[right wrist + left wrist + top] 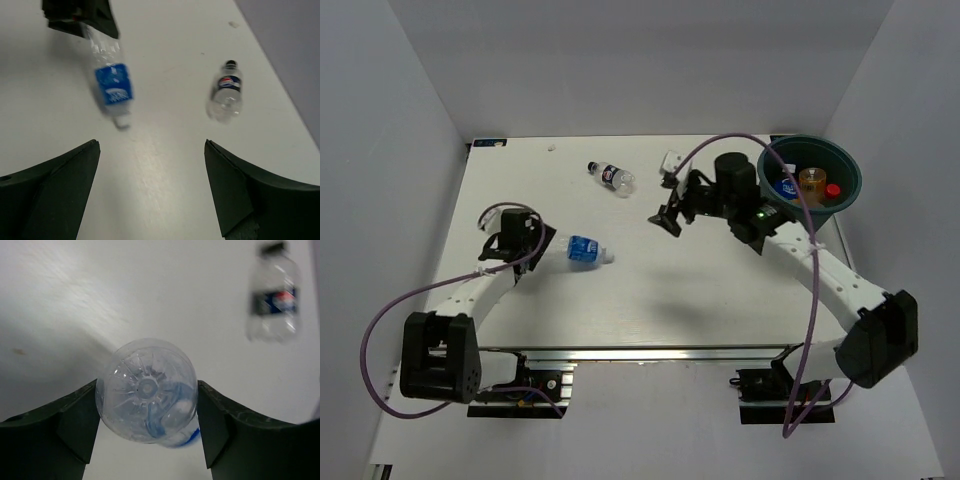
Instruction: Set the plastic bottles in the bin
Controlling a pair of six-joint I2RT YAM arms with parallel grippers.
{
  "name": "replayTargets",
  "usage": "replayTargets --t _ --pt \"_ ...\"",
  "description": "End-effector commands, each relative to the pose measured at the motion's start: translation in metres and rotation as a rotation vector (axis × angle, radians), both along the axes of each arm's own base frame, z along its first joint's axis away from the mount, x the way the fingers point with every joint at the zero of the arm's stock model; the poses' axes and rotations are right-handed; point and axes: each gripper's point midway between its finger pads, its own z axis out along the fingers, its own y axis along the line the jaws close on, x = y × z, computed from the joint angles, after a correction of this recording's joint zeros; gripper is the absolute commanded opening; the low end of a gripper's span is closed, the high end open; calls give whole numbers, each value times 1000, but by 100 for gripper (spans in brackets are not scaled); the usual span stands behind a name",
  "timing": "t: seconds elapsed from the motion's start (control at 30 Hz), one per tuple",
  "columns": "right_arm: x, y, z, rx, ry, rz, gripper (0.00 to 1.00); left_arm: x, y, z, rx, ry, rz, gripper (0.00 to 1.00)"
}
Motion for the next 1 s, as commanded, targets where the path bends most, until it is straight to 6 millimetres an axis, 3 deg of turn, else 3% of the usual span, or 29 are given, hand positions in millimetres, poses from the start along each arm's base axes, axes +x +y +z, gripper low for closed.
replayTargets --t 0.0,0.07,0.2,0.33,0.4,0.5,0.6,0.73,0.83,0.93,0.97 --pt "-16 44 7 67 92 97 89 28 -57 86 28 -273 -211 39" --pt "-20 60 -10 42 150 95 89 27 -82 110 18 -347 -288 35" --pt "-21 73 -36 45 236 81 89 22 -113 133 -20 -434 -406 32" --pt "-18 80 -55 9 197 97 90 12 -144 138 -48 -451 -545 28" --pt "-12 81 -54 -2 118 98 89 9 -158 142 -57 -458 -613 27" --pt "-5 77 -53 -28 -12 110 89 7 -168 145 -50 -457 -667 26" --pt "-7 74 -71 -77 -69 150 89 3 -179 149 -59 -473 -723 26" --pt "-20 83 -90 -107 45 233 89 2 -189 147 -63 -466 -756 25" --pt "-7 87 -95 -92 114 152 89 1 -201 155 -84 -498 -814 25" --pt "8 87 -94 -97 116 86 78 1 -206 162 -81 -519 -836 25" --pt "9 88 -91 -93 116 77 63 3 -204 165 -72 -526 -830 26"
